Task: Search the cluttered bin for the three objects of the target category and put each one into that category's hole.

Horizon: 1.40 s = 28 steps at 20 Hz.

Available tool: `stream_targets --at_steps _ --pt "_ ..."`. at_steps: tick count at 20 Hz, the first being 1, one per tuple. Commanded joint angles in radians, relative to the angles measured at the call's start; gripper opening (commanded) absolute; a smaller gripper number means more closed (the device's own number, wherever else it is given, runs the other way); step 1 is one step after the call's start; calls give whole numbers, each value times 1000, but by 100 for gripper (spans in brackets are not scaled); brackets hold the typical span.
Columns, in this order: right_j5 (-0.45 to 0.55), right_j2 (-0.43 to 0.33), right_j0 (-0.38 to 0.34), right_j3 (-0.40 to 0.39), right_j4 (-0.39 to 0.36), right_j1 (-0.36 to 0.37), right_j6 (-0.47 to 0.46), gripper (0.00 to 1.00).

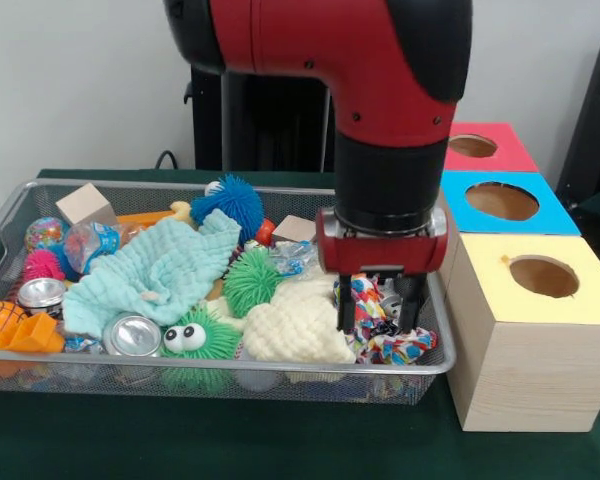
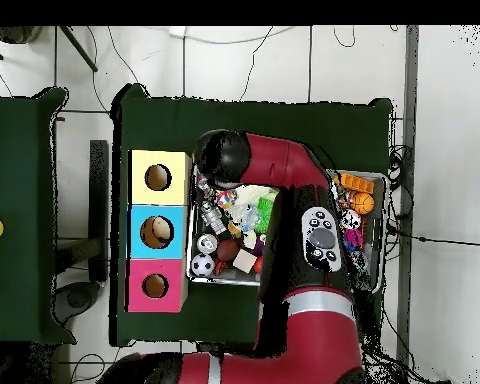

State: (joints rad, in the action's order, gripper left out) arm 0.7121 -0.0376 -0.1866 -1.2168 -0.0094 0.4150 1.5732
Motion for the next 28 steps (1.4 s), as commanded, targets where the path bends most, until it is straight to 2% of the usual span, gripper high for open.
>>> stream_targets --at_steps 1,8,9,10,12,14,16,20,28 --pt "-16 -75 -24 23 5 -86 85 100" --pt "-26 -76 -25 60 6 -127 87 100" --pt "-61 -82 -28 58 0 -127 81 100" --pt "-153 -102 -38 53 -17 -117 59 100" --pt "-51 -73 -15 80 14 -106 110 100" --pt "-70 -34 10 100 2 -105 148 100" --pt "-28 -33 16 119 7 -137 151 100" --pt "-27 -34 10 119 11 -170 151 100" --pt "-62 0 7 -112 3 2 175 100"
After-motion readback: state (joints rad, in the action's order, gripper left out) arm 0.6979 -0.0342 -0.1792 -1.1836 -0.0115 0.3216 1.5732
